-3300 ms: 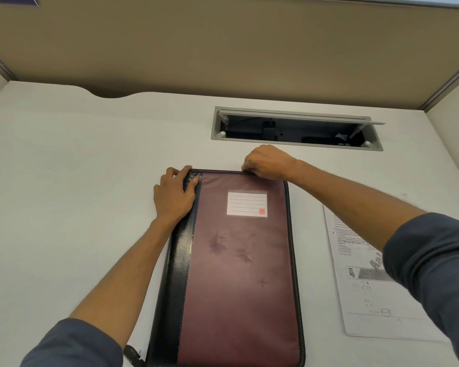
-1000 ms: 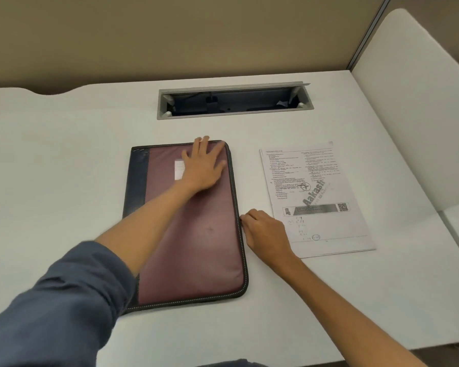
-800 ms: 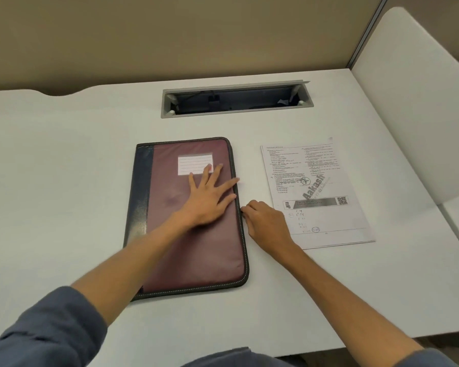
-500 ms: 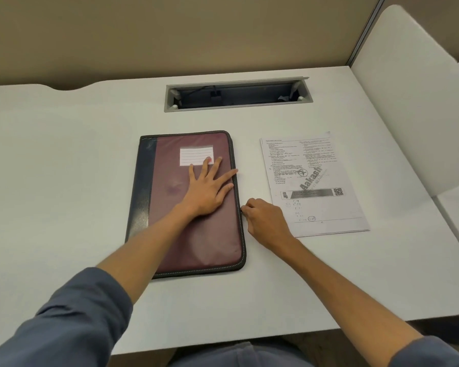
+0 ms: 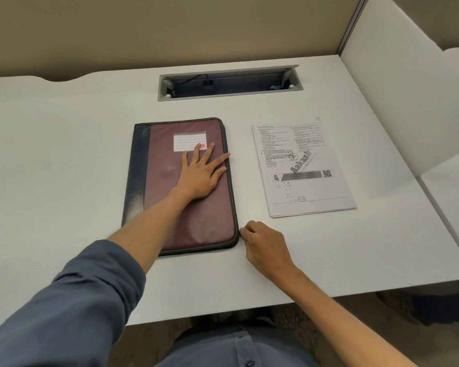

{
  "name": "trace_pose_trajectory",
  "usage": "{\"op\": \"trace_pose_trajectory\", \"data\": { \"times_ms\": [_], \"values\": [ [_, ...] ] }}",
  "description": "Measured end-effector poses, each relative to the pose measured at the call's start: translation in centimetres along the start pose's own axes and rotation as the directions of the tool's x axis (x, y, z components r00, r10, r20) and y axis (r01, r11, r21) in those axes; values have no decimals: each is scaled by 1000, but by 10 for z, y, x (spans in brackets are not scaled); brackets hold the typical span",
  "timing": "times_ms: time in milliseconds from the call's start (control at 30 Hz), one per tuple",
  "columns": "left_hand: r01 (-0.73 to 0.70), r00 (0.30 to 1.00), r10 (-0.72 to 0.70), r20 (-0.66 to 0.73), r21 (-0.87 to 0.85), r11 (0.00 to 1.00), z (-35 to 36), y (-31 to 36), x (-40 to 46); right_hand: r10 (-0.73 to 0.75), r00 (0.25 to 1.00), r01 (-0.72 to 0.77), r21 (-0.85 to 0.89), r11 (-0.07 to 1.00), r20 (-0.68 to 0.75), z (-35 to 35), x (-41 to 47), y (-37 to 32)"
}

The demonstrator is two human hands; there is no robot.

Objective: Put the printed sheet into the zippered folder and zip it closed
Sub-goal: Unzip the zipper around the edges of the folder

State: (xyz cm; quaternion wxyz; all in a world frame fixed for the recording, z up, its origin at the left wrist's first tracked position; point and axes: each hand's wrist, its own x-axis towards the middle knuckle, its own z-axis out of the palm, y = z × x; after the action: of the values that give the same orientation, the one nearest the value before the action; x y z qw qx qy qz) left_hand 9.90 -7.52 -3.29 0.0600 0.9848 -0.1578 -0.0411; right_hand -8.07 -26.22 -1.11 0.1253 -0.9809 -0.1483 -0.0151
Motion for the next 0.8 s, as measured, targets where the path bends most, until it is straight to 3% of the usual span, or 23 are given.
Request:
{"op": "trace_pose_trajectory", "data": {
  "times_ms": [233,300,400,500,667,800],
  "values": [
    [-21,999,21,32,-2,1000,-8,15,-7,61,995,-59,41,997,-75,6,-26,-19],
    [-197,979,197,59,-13,980,-13,26,-16,114,990,-109,61,992,-86,7,-27,-22],
    [-475,867,480,135,-72,877,-17,37,-41,161,981,-151,96,984,-111,8,-26,-26],
    [-573,779,599,188,-177,800,-24,36,-62,175,974,-158,121,980,-143,9,-27,-27],
    [-554,757,600,258,-232,799,-39,36,-62,193,966,-174,120,977,-173,11,-27,-28],
    [-507,754,535,382,-179,843,-43,47,-56,183,965,-161,127,979,-187,16,-32,-39]
  ]
}}
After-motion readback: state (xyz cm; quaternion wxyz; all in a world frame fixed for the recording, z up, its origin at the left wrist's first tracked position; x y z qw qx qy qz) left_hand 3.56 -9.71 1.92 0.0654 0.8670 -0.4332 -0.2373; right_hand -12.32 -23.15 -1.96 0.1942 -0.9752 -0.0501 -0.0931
